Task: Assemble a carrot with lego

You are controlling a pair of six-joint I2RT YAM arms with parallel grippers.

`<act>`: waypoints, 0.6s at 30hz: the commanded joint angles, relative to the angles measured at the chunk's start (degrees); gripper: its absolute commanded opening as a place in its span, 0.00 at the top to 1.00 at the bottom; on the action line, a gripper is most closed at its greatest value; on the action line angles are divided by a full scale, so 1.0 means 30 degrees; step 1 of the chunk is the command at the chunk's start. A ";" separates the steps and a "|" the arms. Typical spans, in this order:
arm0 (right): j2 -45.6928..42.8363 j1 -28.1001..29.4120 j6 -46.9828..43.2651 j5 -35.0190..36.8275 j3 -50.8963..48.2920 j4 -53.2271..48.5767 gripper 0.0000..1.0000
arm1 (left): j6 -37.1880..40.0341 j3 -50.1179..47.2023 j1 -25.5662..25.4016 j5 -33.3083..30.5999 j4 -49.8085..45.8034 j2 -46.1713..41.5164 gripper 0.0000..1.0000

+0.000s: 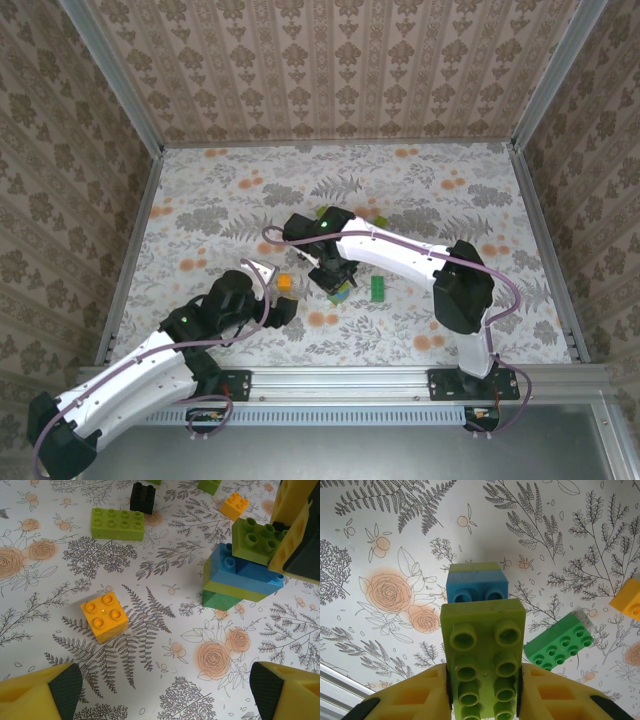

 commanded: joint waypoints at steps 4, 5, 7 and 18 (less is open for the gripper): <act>0.1585 0.0121 -0.0233 0.0120 -0.1256 -0.0828 0.68 | 0.0463 -0.0024 -0.0187 0.0130 0.0107 -0.0028 0.10; 0.1621 0.0110 -0.0251 0.0091 -0.1324 -0.0752 0.68 | 0.0468 -0.0040 -0.0175 0.0121 0.0113 -0.0013 0.10; 0.1779 0.0106 -0.0337 -0.0034 -0.1461 -0.0669 0.68 | 0.0457 -0.0029 -0.0162 0.0169 0.0093 -0.0027 0.10; 0.1428 0.0078 -0.0646 -0.0253 -0.0893 -0.0646 0.68 | 0.0474 -0.0023 -0.0163 0.0155 0.0098 -0.0021 0.10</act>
